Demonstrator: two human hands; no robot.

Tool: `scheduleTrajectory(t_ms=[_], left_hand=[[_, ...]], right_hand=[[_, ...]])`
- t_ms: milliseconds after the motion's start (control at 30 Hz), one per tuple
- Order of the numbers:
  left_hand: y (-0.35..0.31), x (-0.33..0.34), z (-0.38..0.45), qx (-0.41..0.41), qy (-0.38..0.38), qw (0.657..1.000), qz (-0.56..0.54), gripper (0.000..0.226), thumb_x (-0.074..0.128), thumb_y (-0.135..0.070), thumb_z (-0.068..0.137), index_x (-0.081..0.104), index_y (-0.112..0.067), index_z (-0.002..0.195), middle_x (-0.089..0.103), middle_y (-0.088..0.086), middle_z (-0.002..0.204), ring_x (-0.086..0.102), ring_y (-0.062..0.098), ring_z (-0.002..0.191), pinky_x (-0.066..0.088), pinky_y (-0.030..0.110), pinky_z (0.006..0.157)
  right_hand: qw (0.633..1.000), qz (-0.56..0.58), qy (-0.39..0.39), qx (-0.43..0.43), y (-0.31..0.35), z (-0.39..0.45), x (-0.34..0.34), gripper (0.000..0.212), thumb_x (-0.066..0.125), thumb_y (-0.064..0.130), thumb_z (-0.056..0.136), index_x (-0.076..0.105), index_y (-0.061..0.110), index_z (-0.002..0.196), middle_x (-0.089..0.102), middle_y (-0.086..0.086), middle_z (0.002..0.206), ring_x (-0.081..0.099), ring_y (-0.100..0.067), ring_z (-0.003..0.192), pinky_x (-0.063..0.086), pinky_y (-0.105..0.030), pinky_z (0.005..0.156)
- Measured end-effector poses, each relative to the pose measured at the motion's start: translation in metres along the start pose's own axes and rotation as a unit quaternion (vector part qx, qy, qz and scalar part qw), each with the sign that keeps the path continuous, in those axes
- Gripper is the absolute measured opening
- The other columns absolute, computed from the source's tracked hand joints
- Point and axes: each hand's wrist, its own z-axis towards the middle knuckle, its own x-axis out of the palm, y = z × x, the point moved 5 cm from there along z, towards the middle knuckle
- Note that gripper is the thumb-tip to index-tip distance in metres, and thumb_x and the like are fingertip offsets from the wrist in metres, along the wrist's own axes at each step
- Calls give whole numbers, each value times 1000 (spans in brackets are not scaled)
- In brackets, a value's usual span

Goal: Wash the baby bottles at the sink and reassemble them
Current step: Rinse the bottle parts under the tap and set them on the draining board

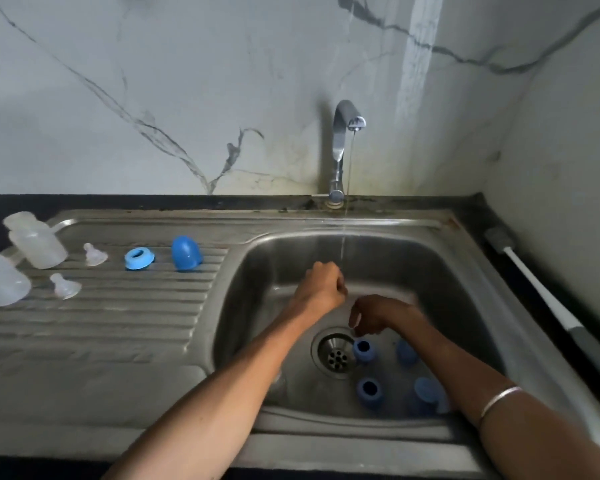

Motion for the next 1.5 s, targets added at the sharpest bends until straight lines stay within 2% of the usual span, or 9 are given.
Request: scheduleTrajectory(t_ms=[267,533,733,867,933,1067,1133,1333,1500], left_hand=[[15,-7,1,-24,2,999,-21,8,72,-15,89,75,-14,96,72,9,101,69,22,97,57,34,88],[11,-6,0,-16,-8,999,-32,6,71,-10,90,76,-11,93,73,8,95,70,18,92,57,31,83],[13,-4,1,-12,-14,999,-45,6,71,-9,90,76,-11,92,73,6,94,69,15,92,56,29,84],[14,-8,5,-10,-24,998,-55,11,72,-9,89,77,-11,98,74,6,100,69,15,97,53,24,86],[18,-11,8,-10,-31,997,-69,12,72,-9,88,77,-12,98,75,5,99,69,14,97,54,27,91],[27,-15,16,-20,-58,993,-97,13,68,-9,89,77,-16,96,75,3,98,68,15,100,53,28,94],[25,-20,19,-8,-87,987,-134,16,64,-7,92,77,-14,98,75,4,99,68,16,100,54,30,95],[14,-26,26,55,-104,966,-228,34,52,2,97,68,-8,126,68,6,124,60,9,113,37,-5,85],[11,-26,38,76,-118,953,-268,42,56,8,91,65,-8,129,67,7,128,57,8,117,34,-5,90]], right_hand=[[995,-95,9,24,-10,11,20,48,77,33,81,64,13,122,64,-7,123,64,-21,105,54,-32,90],[995,-80,50,33,-18,8,31,44,76,33,81,66,12,119,70,-5,112,68,-16,91,54,-28,79],[998,-45,27,19,-12,7,27,43,75,31,81,66,11,118,68,-6,118,67,-16,98,52,-25,75],[997,75,-33,-10,-9,-2,3,38,76,28,84,62,14,117,69,-2,104,66,-5,73,49,-13,55],[986,144,-69,-39,-5,-9,-11,36,77,25,83,61,14,114,69,-2,93,65,-4,65,46,-11,49],[969,188,-138,-86,-2,-15,-34,31,79,30,80,68,15,105,74,-1,88,70,-8,74,57,-24,70],[954,231,-167,-97,-3,-16,-45,26,77,30,81,70,15,101,72,1,81,68,-7,73,51,-20,65],[894,346,-265,-103,3,-6,-70,28,75,26,83,72,14,109,74,-4,93,70,-12,82,55,-23,74],[830,471,-264,-144,10,-6,-77,31,75,19,84,68,14,113,73,-6,101,71,-18,90,59,-32,84]])
